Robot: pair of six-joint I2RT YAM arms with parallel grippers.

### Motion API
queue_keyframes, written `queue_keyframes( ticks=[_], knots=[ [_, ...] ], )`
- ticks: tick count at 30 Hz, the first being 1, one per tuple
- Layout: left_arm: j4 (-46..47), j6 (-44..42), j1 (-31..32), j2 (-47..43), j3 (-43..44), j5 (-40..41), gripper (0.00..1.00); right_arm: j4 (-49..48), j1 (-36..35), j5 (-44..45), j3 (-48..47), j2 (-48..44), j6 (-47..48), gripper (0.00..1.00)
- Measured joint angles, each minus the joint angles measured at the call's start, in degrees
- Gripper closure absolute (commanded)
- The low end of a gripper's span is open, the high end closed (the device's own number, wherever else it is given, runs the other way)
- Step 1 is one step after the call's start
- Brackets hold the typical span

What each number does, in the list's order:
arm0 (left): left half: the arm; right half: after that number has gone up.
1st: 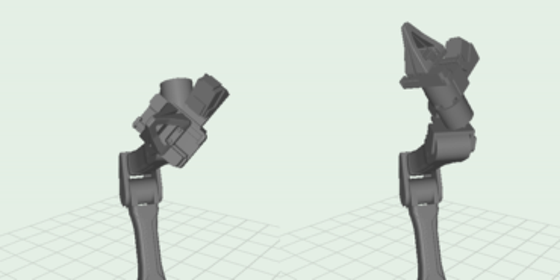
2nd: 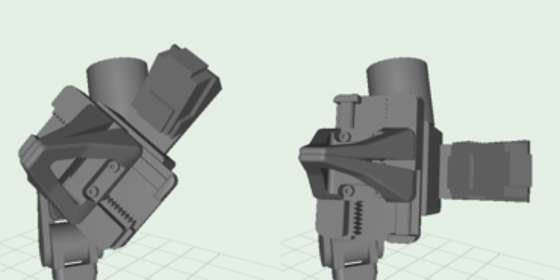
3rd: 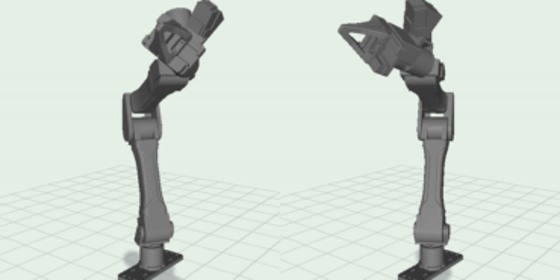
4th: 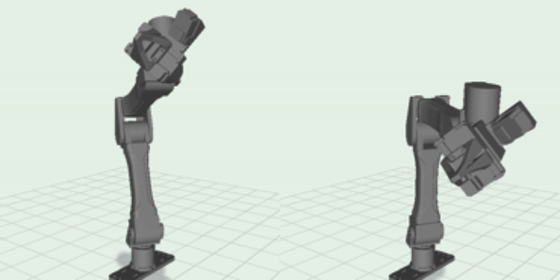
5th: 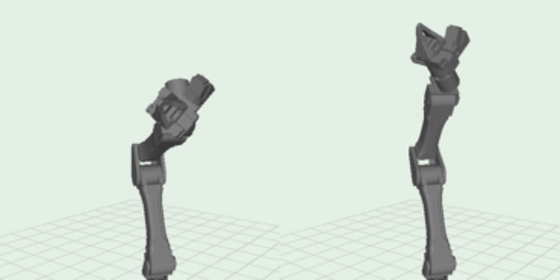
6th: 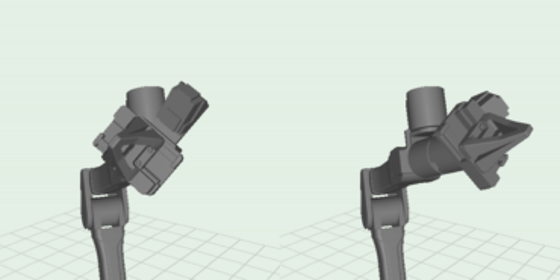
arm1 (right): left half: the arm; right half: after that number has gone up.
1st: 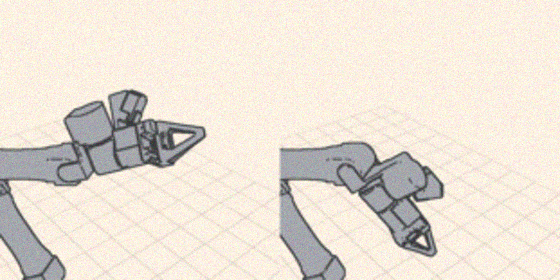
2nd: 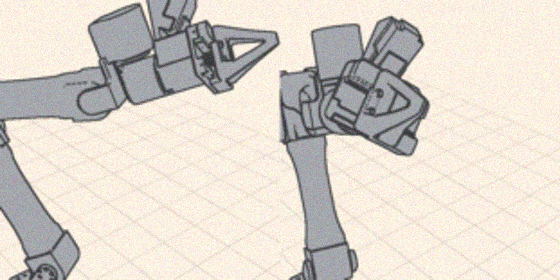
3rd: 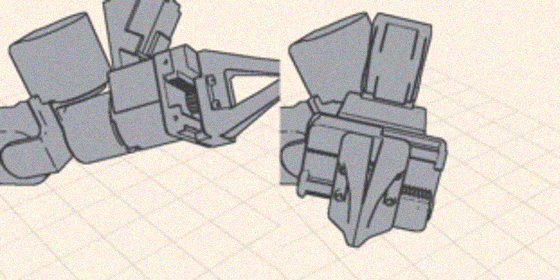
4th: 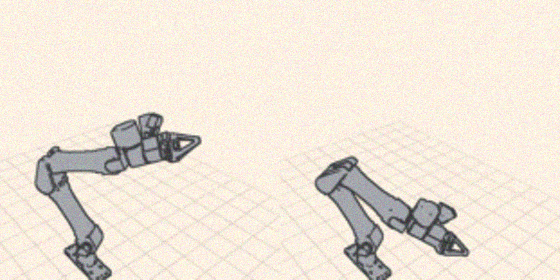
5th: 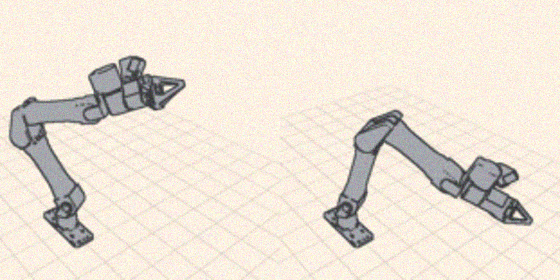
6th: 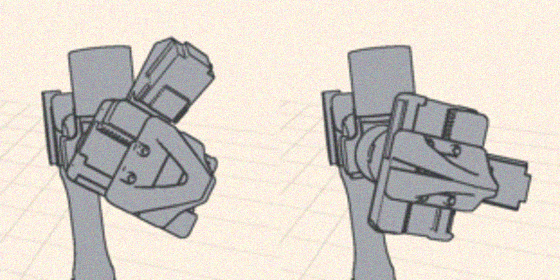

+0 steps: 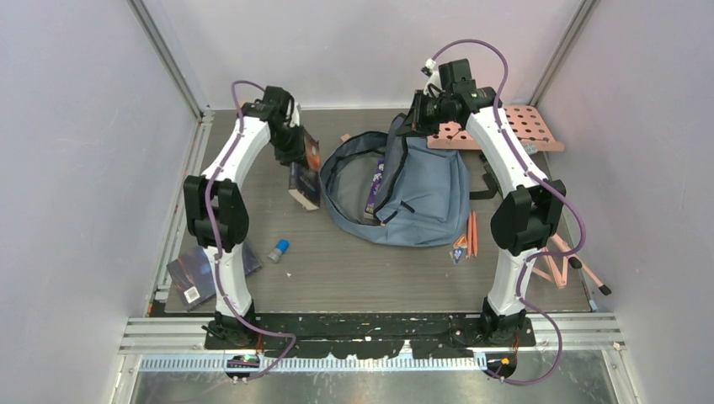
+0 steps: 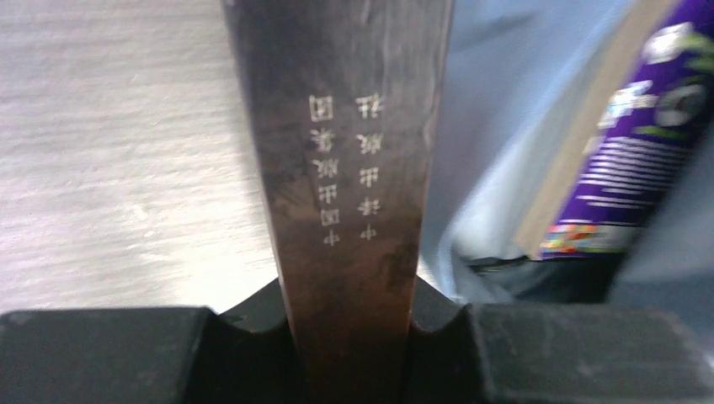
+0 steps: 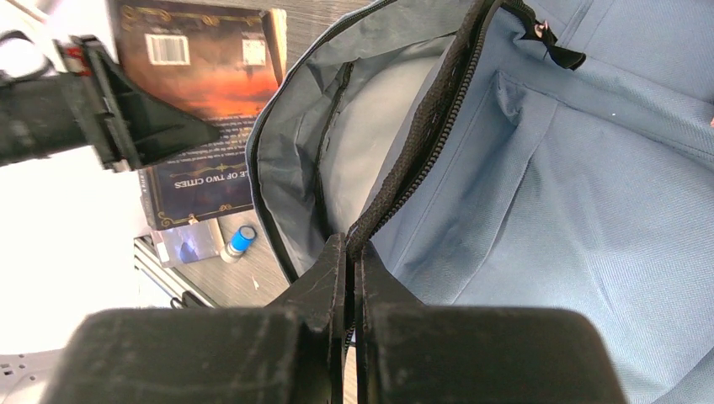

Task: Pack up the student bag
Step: Pick up the book from the center of the board, then place the book in the student bag.

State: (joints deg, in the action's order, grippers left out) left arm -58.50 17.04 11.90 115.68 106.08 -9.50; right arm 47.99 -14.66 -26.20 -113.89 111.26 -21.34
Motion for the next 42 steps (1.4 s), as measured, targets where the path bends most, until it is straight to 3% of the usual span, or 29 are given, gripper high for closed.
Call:
queue_keyframes(
  ticks=[10,19,27,42],
  knots=[
    [12.83,12.41,3.5,-2.58,7.78,-16.31,1.0,-0.2,0.74,-0.7,-0.02,0.0,-1.31,1.0],
    [22.12,20.04,7.15,-7.69,1.01,-26.32,1.0,-0.24,1.68,-0.98,-0.85,0.0,-2.14,0.99],
    [26.05,20.02,6.29,-7.8,-7.54,-28.7,1.0,0.02,1.77,-1.68,-4.04,0.0,-3.04,0.99],
    [35.89,23.8,9.55,4.31,-7.23,-34.64,1.0,0.07,1.77,-1.99,-4.68,0.0,-4.44,0.99]
  ],
)
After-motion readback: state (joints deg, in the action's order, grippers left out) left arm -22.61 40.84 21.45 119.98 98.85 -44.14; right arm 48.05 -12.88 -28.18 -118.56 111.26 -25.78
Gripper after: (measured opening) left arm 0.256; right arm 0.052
